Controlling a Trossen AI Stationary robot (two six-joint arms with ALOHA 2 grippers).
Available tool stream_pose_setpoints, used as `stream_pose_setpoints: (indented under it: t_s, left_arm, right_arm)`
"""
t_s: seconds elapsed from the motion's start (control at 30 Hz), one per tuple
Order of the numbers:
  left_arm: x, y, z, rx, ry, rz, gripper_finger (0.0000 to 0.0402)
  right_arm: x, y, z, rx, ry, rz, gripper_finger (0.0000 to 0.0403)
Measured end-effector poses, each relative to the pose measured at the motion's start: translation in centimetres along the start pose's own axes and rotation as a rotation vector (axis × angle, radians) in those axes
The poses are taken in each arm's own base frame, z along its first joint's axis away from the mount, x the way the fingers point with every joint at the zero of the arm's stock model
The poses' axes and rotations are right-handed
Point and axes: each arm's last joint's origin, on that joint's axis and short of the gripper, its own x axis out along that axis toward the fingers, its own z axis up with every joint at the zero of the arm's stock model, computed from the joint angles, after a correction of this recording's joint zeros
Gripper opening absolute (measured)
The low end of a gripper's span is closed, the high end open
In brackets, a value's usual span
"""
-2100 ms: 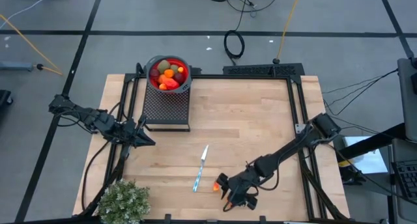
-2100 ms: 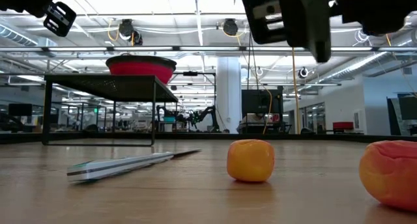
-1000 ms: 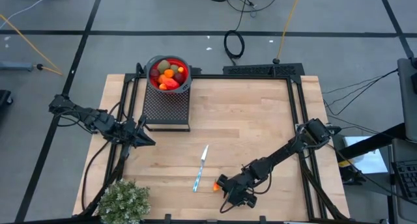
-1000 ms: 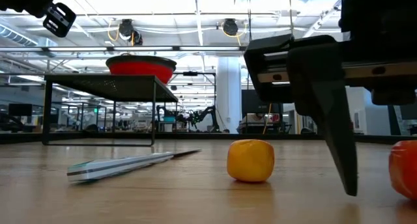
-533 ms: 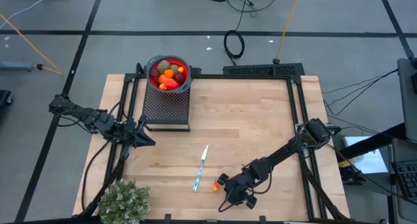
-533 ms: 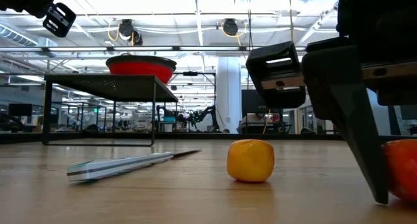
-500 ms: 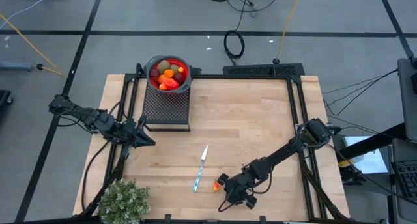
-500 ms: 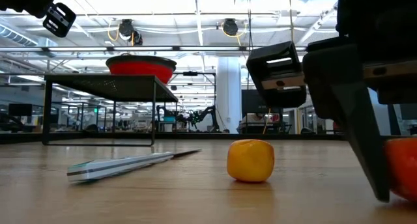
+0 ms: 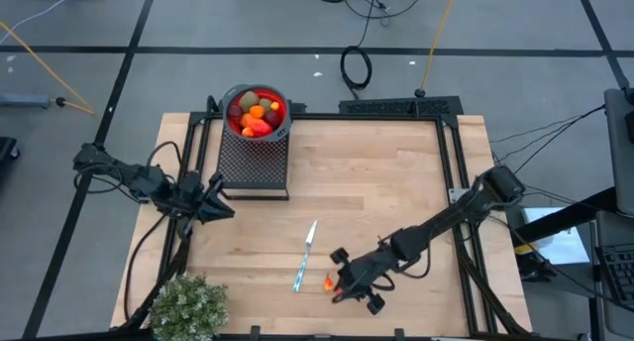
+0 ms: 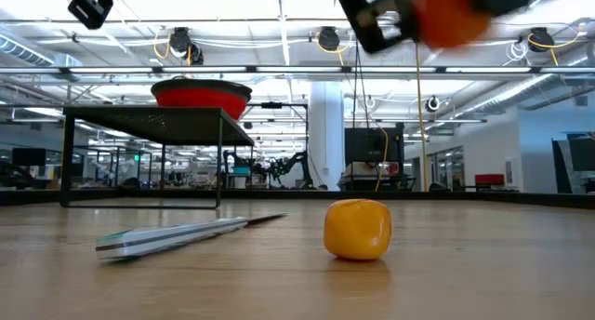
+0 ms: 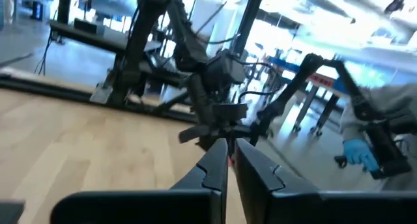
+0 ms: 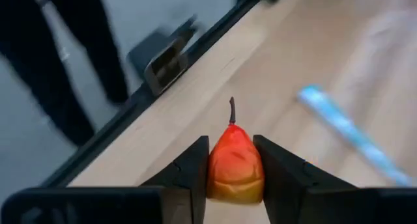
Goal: Pick & Place Fruit
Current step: Put the orange pear into the red strainer bowl on the shelf
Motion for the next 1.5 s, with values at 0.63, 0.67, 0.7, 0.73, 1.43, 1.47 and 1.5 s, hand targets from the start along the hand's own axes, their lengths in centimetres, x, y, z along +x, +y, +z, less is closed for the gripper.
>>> stream_pose_setpoints:
  t_s: [0.63, 0.67, 0.7, 0.73, 1.43, 1.47, 1.5]
  left_arm:
    - [5.1, -0.5, -0.4, -0.053, -0.062, -0.023, 0.0091]
    - [5.3, -0.4, -0.5, -0.058, -0.052, -0.020, 0.0093]
    - [5.5, -0.4, -0.7, -0.060, -0.043, -0.018, 0.0095]
    - [5.7, -0.4, -0.8, -0.061, -0.037, -0.016, 0.0098]
    - [6.2, 0.0, -1.0, -0.043, -0.069, 0.093, 0.0108]
    - [6.2, 0.0, -1.0, -0.042, -0.074, 0.105, 0.0109]
    - [6.2, 0.1, -0.9, -0.035, -0.080, 0.120, 0.0111]
  right_arm:
    - [-3.8, -2.9, 0.9, 0.065, 0.014, -0.248, 0.0101]
    - [-3.8, -2.9, 0.6, 0.068, 0.046, -0.245, 0.0101]
    - [-3.9, -2.9, 0.3, 0.069, 0.077, -0.241, 0.0100]
    - [-3.9, -2.9, 0.0, 0.070, 0.104, -0.238, 0.0100]
    - [-11.9, -7.6, -0.1, 0.210, 0.158, -0.553, 0.0101]
    - [-12.5, -8.0, 0.3, 0.216, 0.112, -0.572, 0.0101]
    - [-13.0, -8.3, 0.6, 0.217, 0.074, -0.587, 0.0101]
